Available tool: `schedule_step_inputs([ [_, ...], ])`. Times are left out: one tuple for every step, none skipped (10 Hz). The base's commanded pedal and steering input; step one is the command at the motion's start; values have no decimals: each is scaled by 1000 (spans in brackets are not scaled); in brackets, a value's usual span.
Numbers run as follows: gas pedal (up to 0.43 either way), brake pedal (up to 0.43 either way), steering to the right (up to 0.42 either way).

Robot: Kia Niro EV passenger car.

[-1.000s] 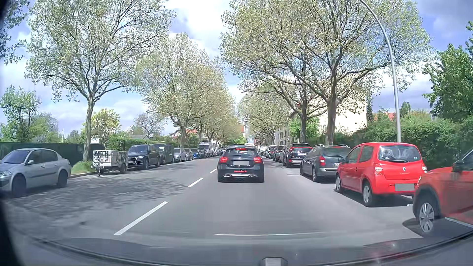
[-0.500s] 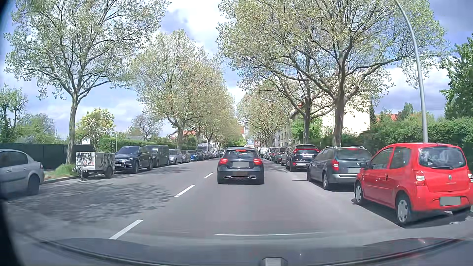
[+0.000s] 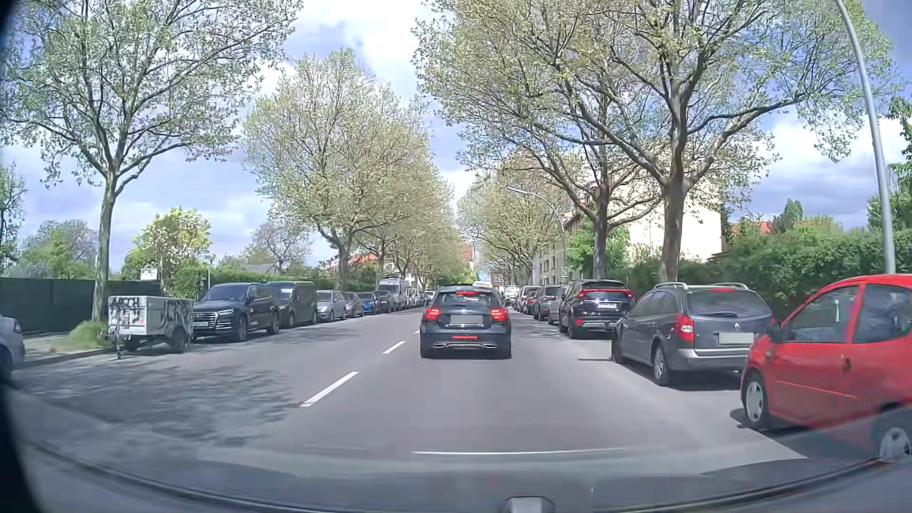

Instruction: Follow the waypoints while adhering to traffic rules and regulations

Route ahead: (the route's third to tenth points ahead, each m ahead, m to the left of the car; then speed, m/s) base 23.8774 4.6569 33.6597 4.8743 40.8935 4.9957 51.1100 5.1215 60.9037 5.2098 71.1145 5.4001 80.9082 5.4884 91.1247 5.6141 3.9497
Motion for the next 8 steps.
schedule_step_inputs([
  [157, 24, -6],
  [157, 24, -6],
  [130, 24, -6],
  [98, 24, -6],
  [79, 24, -6],
  [20, 24, -6],
  [0, 24, -6],
  [0, 24, -6],
])
